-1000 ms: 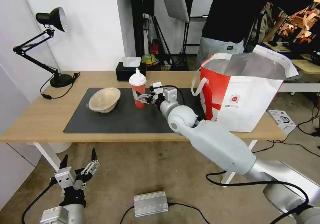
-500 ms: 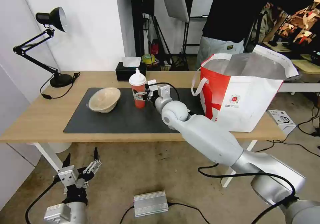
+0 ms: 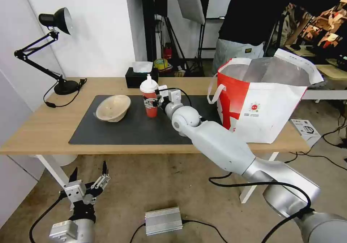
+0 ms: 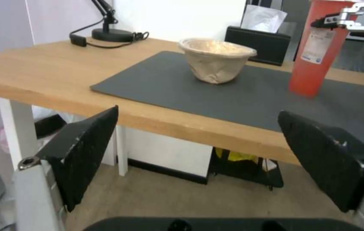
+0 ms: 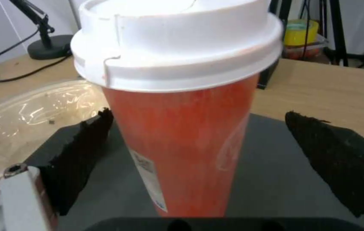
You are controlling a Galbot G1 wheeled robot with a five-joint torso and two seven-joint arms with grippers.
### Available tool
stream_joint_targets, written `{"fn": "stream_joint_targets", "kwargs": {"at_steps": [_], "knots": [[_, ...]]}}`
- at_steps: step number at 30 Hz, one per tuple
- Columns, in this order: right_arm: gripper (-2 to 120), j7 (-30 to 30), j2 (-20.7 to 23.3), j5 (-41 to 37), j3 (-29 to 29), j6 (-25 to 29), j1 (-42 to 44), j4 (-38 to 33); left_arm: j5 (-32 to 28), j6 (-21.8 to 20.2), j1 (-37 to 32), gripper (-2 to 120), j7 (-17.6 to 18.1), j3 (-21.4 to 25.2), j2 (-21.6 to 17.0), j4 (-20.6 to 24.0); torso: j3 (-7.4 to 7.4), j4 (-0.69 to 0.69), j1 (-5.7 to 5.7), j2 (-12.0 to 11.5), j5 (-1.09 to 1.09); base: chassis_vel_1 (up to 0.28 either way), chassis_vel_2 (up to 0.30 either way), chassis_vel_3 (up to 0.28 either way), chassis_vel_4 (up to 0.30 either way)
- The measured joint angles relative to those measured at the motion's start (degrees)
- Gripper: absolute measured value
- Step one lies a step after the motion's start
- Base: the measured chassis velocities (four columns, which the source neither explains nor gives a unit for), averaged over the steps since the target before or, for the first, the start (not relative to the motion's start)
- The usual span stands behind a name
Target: Pick up the trash from the table and place it into the takeout bag.
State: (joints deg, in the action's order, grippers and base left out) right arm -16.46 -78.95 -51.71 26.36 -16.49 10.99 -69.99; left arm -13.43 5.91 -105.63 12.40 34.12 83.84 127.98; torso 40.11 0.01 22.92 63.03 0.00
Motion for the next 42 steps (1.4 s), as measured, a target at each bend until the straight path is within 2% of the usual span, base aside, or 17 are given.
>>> {"fn": "stream_joint_targets", "kwargs": {"at_steps": [20, 24, 27, 28, 32, 34, 35, 38, 39, 42], "knots": [[100, 3.4, -4.2, 1.4, -1.0, 0.3, -0.9, 7.0, 0.7, 1.1, -0.9, 100, 0.3, -0.1, 0.5, -0.1, 0.0, -0.01, 0.0, 0.0, 0.0, 0.0, 0.0, 0.0, 0.0], [92, 4.0, -4.6, 1.5, -1.2, 0.6, -1.0, 7.9, 0.8, 1.2, -0.9, 100, 0.3, -0.2, 0.7, -0.3, 0.0, 0.0, 0.0, 0.0, 0.0, 0.0, 0.0, 0.0, 0.0], [78, 4.3, -4.7, 1.7, -1.5, 0.7, -0.8, 8.5, 1.0, 1.3, -0.9, 100, 0.3, -0.3, 0.9, -0.7, 0.0, 0.0, 0.0, 0.0, 0.0, 0.0, 0.0, 0.0, 0.0], [78, 4.3, -4.7, 1.7, -1.5, 0.7, -0.8, 8.5, 1.0, 1.3, -0.9, 100, 0.3, -0.3, 0.9, -0.7, 0.0, 0.0, 0.0, 0.0, 0.0, 0.0, 0.0, 0.0, 0.0], [61, 4.7, -4.3, 1.7, -1.8, 0.6, -0.4, 8.7, 1.0, 1.3, -0.8, 100, 0.3, -0.3, 0.9, -0.9, -0.01, 0.0, 0.0, 0.0, 0.01, 0.0, 0.0, 0.0, 0.0], [61, 4.7, -4.3, 1.7, -1.8, 0.6, -0.4, 8.7, 1.0, 1.3, -0.8, 100, 0.3, -0.3, 0.9, -0.9, -0.01, 0.0, 0.0, 0.0, 0.01, 0.0, 0.0, 0.0, 0.0], [52, 4.9, -4.1, 1.7, -2.0, 0.7, 0.1, 8.6, 1.0, 1.3, -0.7, 100, 0.2, -0.4, 0.9, -1.1, -0.02, 0.0, -0.01, 0.0, 0.01, 0.0, 0.0, 0.0, 0.0], [37, 5.1, -3.7, 1.7, -2.3, 0.7, 0.9, 8.0, 1.2, 1.3, -0.7, 100, 0.2, -0.5, 1.1, -1.4, -0.02, 0.0, -0.01, 0.0, 0.01, 0.0, 0.0, 0.0, 0.0], [37, 5.1, -3.7, 1.7, -2.3, 0.7, 0.9, 8.0, 1.2, 1.3, -0.7, 100, 0.2, -0.5, 1.1, -1.4, -0.02, 0.0, -0.01, 0.0, 0.01, 0.0, 0.0, 0.0, 0.0], [25, 5.1, -3.0, 1.6, -2.4, 0.7, 1.4, 7.0, 1.3, 1.3, -0.7, 100, 0.2, -0.5, 1.1, -1.4, -0.02, -0.01, -0.01, 0.0, 0.01, 0.0, 0.0, 0.0, 0.0]]}}
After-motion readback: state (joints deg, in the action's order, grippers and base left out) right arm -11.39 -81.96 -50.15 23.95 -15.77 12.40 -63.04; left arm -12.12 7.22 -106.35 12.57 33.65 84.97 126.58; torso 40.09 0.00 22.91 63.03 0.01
